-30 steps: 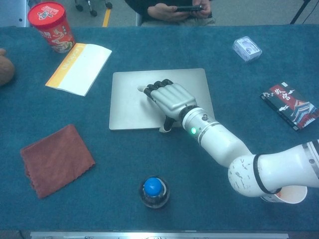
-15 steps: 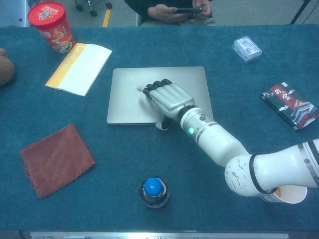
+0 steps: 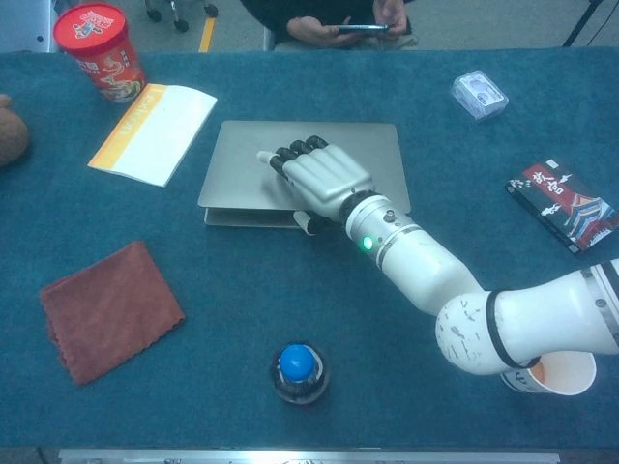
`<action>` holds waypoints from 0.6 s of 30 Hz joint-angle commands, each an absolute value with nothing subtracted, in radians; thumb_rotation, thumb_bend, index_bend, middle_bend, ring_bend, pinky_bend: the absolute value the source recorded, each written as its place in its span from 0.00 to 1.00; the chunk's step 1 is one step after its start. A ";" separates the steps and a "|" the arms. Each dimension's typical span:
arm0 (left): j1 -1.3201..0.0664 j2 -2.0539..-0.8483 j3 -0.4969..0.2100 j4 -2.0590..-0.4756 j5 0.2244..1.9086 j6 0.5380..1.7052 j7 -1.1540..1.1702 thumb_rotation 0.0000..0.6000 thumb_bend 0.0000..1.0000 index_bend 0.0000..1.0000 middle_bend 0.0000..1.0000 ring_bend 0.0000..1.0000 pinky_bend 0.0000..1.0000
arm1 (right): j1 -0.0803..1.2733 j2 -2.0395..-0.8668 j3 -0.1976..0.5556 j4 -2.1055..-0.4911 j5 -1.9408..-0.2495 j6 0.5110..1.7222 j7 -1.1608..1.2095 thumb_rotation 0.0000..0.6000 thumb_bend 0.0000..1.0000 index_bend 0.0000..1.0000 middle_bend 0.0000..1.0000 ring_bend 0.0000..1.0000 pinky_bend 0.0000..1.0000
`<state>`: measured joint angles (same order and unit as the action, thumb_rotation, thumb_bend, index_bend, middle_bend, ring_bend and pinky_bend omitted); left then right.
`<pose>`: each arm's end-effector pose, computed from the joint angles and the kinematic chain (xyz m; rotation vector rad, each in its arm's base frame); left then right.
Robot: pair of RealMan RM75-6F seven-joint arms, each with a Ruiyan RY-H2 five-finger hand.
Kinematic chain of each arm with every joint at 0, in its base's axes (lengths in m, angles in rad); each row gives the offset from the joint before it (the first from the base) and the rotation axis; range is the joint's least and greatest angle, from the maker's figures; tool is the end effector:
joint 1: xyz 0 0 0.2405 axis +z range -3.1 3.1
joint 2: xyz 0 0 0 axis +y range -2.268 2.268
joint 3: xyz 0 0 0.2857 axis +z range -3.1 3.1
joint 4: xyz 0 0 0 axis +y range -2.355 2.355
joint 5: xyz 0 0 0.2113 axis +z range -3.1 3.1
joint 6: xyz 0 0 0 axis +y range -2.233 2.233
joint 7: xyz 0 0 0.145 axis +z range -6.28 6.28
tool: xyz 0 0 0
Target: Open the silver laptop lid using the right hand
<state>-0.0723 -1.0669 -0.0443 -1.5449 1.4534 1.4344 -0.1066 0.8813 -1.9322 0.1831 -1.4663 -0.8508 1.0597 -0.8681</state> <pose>-0.3663 0.1797 0.1933 -1.3511 -0.9572 -0.8346 -0.0703 -0.3100 -0.1342 2.0444 -0.8216 0.7991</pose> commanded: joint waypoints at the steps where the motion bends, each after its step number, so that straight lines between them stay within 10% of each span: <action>1: -0.083 -1.069 -0.039 -1.535 1.461 1.415 -0.105 1.00 0.22 0.20 0.21 0.14 0.09 | 0.892 -1.923 0.194 -1.479 -0.849 1.068 -0.886 1.00 0.42 0.02 0.10 0.00 0.05; 18: -0.218 -1.040 0.049 -1.524 1.636 1.224 -0.185 1.00 0.22 0.20 0.22 0.14 0.09 | 0.945 -1.906 0.234 -1.509 -0.821 1.105 -0.964 1.00 0.42 0.02 0.10 0.00 0.05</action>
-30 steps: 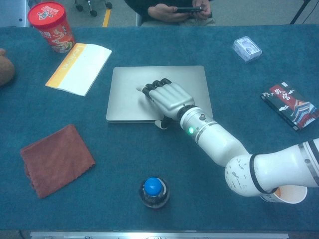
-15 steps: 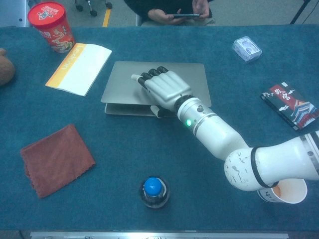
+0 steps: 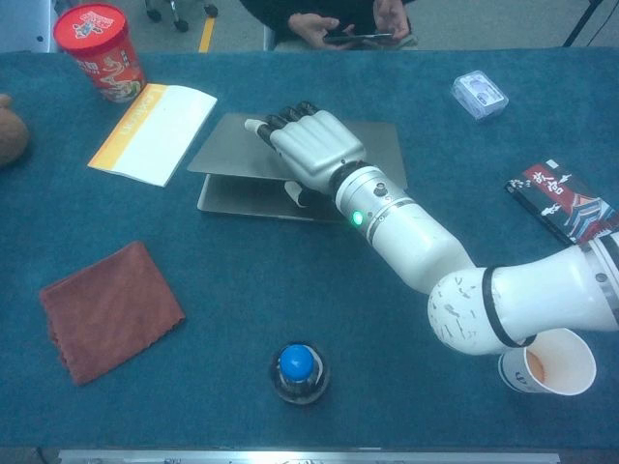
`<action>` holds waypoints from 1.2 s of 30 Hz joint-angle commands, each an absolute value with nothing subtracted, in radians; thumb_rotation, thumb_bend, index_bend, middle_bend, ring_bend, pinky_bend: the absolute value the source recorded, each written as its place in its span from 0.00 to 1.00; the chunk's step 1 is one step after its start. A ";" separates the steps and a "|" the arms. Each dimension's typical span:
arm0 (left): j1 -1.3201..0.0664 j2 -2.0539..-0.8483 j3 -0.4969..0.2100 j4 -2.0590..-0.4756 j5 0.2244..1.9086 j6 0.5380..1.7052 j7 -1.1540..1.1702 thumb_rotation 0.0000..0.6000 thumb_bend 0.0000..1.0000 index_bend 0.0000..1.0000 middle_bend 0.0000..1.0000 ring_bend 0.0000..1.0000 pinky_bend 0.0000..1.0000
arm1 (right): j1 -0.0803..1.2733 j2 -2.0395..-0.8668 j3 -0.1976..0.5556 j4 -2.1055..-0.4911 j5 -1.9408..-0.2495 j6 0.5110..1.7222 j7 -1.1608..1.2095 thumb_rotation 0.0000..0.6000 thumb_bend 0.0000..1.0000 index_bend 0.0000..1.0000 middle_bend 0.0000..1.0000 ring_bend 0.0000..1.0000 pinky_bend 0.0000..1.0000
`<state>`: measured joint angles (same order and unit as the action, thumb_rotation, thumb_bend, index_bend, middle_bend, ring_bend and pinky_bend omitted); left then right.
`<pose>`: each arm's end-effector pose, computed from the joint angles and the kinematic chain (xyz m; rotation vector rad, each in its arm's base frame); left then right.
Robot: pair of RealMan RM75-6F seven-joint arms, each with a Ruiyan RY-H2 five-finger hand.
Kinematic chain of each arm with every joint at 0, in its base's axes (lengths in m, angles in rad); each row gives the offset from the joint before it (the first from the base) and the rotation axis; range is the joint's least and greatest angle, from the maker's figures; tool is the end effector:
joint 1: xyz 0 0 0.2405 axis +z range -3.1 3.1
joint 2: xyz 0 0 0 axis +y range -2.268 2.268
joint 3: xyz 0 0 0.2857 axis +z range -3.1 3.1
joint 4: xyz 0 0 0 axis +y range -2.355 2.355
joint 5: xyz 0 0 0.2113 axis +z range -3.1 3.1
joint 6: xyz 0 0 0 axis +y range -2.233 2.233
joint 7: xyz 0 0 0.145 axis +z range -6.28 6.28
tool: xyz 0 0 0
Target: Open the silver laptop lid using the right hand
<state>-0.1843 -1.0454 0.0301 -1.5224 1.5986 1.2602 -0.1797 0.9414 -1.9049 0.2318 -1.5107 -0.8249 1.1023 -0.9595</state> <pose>-0.3543 0.1986 0.1635 -1.6477 -1.0436 -0.7914 -0.0451 -0.3248 -0.1159 2.0161 -0.7126 0.8219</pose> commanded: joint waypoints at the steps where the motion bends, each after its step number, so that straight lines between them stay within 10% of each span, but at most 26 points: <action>1: -0.229 -1.039 0.053 -1.526 1.648 1.213 -0.184 1.00 0.22 0.20 0.22 0.14 0.09 | 0.948 -1.906 0.236 -1.509 -0.818 1.108 -0.967 1.00 0.42 0.02 0.10 0.00 0.05; 36: -0.620 -1.137 0.102 -1.529 1.766 0.852 -0.290 0.87 0.22 0.07 0.02 0.02 0.05 | 1.018 -1.934 0.266 -1.484 -0.773 1.153 -1.036 1.00 0.42 0.02 0.10 0.00 0.05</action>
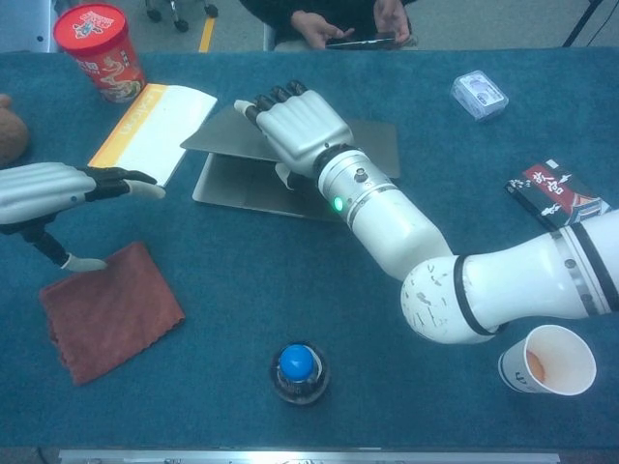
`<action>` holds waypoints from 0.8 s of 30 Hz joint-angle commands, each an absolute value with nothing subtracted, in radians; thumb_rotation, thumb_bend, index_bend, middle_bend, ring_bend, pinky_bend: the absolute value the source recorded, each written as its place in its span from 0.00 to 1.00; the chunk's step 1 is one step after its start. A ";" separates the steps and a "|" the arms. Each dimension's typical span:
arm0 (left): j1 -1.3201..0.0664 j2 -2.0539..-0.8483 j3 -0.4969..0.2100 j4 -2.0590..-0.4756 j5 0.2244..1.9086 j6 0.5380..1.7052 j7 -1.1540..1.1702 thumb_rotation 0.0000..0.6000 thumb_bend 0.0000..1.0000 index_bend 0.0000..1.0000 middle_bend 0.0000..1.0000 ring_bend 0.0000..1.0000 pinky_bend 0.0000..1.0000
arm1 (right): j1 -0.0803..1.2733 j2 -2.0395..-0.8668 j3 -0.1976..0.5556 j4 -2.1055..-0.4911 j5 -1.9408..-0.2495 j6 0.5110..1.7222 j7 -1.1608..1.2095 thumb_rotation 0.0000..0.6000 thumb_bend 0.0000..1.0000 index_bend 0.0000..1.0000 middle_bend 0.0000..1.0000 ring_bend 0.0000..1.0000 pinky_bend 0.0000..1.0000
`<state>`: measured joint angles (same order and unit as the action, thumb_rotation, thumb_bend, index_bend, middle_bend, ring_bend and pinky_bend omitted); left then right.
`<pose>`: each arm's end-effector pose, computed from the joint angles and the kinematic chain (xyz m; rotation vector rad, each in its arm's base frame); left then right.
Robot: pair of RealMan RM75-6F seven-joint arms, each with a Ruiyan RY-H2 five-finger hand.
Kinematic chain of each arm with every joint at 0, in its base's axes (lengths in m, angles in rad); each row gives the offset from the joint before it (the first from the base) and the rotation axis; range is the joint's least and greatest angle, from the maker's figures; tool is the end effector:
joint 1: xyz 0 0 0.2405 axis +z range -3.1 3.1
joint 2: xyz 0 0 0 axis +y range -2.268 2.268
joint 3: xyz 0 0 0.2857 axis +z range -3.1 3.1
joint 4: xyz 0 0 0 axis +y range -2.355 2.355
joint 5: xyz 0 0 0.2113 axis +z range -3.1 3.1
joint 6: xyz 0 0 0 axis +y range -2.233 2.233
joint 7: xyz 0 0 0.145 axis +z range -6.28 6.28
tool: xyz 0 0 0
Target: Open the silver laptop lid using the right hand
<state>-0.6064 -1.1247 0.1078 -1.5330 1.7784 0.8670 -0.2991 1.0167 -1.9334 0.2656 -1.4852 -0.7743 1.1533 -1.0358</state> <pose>-0.2728 0.2801 0.0742 -2.2568 -1.0549 -0.7005 -0.0216 -0.3351 -0.1153 1.9798 -0.6341 0.8113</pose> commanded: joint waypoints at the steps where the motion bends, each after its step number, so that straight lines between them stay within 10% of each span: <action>1: -0.626 -1.142 0.100 -1.527 1.759 0.845 -0.287 0.87 0.22 0.07 0.02 0.02 0.05 | 1.020 -1.935 0.266 -1.484 -0.772 1.153 -1.037 1.00 0.42 0.02 0.10 0.00 0.05; 24: -0.728 -1.307 0.062 -1.428 1.575 0.679 -0.172 0.86 0.22 0.07 0.02 0.02 0.05 | 1.038 -1.937 0.272 -1.465 -0.763 1.148 -1.029 1.00 0.42 0.02 0.10 0.00 0.05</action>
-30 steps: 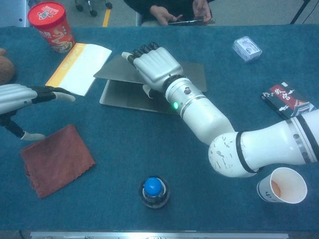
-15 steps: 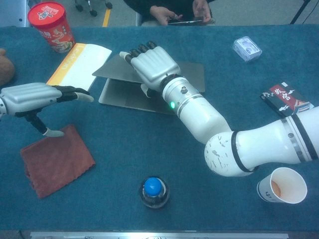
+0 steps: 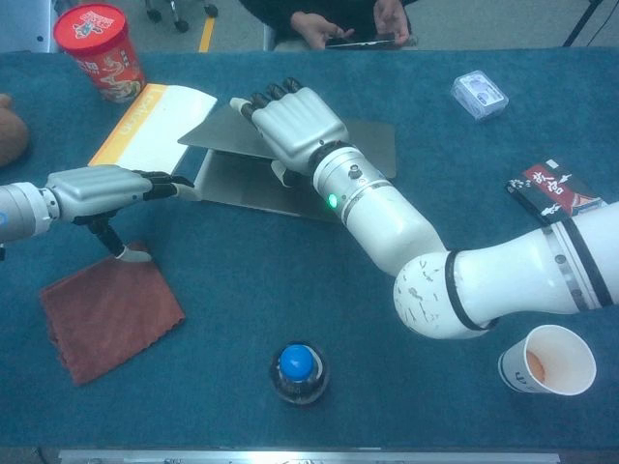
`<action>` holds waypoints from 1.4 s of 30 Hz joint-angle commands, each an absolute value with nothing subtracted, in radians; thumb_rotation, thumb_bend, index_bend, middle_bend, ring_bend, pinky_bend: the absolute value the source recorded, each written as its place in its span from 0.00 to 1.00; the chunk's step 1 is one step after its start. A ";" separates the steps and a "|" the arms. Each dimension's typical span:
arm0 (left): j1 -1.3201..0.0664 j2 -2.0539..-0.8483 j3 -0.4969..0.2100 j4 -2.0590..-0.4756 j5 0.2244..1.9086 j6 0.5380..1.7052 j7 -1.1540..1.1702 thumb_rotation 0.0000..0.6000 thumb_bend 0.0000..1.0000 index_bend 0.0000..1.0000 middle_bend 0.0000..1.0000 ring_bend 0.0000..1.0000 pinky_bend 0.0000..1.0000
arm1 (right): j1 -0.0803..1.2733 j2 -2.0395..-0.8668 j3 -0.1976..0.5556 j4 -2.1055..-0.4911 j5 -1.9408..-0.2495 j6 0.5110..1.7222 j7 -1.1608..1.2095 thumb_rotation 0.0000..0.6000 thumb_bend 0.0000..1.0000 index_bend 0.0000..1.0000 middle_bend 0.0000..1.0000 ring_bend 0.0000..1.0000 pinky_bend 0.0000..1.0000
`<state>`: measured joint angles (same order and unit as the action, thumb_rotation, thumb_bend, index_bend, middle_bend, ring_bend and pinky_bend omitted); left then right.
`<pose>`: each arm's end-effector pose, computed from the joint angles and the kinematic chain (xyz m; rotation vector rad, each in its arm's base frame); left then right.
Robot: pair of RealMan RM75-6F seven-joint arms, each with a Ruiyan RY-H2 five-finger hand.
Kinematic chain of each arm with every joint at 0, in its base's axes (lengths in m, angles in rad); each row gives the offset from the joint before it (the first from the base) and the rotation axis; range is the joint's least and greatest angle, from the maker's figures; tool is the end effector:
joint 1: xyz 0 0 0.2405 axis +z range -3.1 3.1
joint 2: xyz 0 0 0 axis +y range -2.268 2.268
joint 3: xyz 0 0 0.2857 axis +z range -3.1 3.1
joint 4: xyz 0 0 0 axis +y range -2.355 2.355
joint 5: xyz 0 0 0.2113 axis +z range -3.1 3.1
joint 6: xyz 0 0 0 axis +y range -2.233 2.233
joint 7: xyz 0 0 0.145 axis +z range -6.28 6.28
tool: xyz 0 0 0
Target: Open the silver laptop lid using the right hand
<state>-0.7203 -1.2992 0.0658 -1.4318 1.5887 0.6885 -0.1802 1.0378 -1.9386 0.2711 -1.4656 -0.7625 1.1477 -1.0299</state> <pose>-0.2571 0.3199 0.0149 -2.2789 -1.0597 -0.5876 -0.0173 -0.3391 -0.1169 1.9794 -0.6295 0.8125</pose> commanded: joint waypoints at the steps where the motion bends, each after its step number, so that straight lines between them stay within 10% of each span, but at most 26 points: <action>1: -0.729 -1.309 0.061 -1.427 1.570 0.677 -0.168 0.86 0.22 0.07 0.02 0.02 0.05 | 1.039 -1.937 0.272 -1.465 -0.763 1.148 -1.028 1.00 0.42 0.02 0.10 0.00 0.05; 42: -0.766 -1.342 0.076 -1.454 1.470 0.644 -0.075 0.85 0.22 0.07 0.02 0.02 0.05 | 1.038 -1.848 0.312 -1.483 -0.747 1.192 -1.025 1.00 0.44 0.02 0.10 0.00 0.05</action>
